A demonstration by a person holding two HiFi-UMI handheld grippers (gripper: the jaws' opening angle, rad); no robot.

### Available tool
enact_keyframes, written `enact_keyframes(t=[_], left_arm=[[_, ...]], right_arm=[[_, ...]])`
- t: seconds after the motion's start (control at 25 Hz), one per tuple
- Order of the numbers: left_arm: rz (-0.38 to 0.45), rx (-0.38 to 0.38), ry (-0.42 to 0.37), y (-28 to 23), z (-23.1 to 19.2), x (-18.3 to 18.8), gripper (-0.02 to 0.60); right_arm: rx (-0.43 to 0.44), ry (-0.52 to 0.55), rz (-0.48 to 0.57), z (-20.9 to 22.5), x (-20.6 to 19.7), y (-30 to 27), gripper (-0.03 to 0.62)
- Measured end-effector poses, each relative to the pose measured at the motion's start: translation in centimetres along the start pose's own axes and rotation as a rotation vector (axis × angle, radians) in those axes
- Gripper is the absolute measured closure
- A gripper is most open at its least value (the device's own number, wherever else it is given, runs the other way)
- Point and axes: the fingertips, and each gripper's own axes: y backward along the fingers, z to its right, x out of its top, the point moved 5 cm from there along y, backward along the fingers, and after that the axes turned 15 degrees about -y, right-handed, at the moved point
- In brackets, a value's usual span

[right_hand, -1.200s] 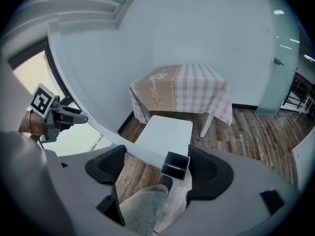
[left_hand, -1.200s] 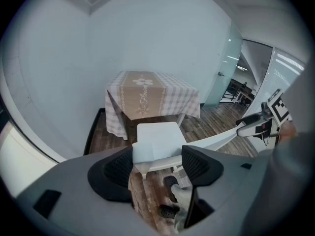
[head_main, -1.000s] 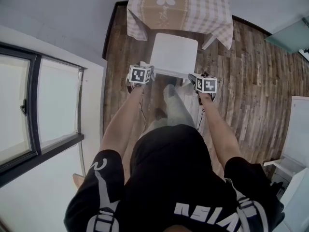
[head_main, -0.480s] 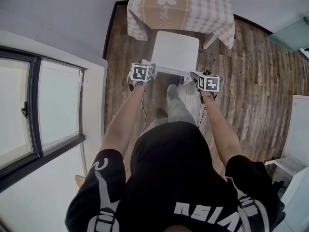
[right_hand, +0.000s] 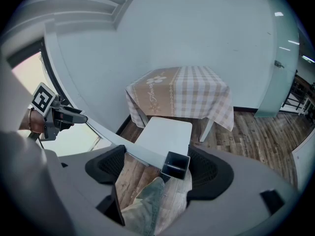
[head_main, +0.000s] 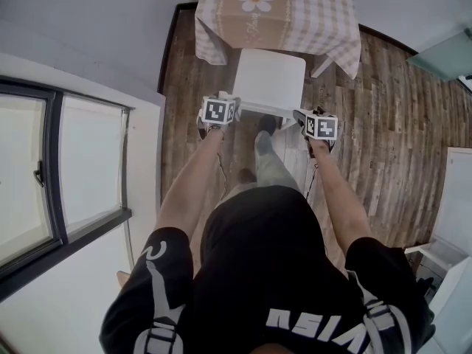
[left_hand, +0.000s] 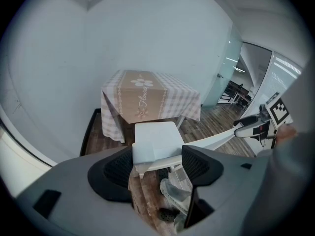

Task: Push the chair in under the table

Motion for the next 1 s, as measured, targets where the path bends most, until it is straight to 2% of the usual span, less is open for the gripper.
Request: enact_keyframes(t=[0.24,0.6,1.0], left_arm=[[-0.002,-0.004,0.004,-0.9,-1.0,1.3,0.262],[0.005,-0.024,0.014,-2.7,-2.0,3.2,0.261],[0.008,-0.019,0.021,-4.5,-3.1,5.4,0.262]], right_arm=[[-0.031,0.012,0.001,0.0,2.1,-0.3,0.178],[-0.016,0.002,0.000,0.8,4.3,-2.0,0.178],[-0.054,0.014,0.001,1.5,7.3,-3.2,0.177]])
